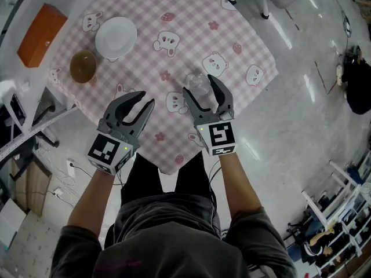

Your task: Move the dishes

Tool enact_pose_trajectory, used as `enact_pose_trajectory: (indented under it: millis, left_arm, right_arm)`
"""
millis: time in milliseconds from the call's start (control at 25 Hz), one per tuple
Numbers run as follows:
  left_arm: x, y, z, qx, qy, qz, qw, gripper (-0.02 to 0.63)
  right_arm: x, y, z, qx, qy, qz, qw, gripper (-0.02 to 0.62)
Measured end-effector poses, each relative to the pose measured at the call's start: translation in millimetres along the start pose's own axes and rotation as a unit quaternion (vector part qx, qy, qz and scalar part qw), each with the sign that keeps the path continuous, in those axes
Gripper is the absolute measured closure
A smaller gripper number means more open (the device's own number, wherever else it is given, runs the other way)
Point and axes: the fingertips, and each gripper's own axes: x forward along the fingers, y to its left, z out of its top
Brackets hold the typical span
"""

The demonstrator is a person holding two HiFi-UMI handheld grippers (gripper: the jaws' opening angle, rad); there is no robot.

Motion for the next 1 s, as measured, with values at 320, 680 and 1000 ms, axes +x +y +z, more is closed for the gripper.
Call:
enact_pose_trajectory:
  millis: [320,680,1000]
  left_arm:
    - [-2,-2,11,0.003,-0.003,-0.004,1.0,0.502]
    - [-6,-4,23,0.014,-0.017,-0.001,0.9998,0.502]
    - [-12,-4,39,0.009,-0.023,-0.006,0.9997,0.502]
  right_arm:
    - [-8,2,6,0.005,0.001,0.0,1.0,0.313]
    - [-21,2,14,0.009,-0.004,-0.007,1.0,0.313]
    - [-32,7,27,0.01,0.003,-0.008,1.0,0.313]
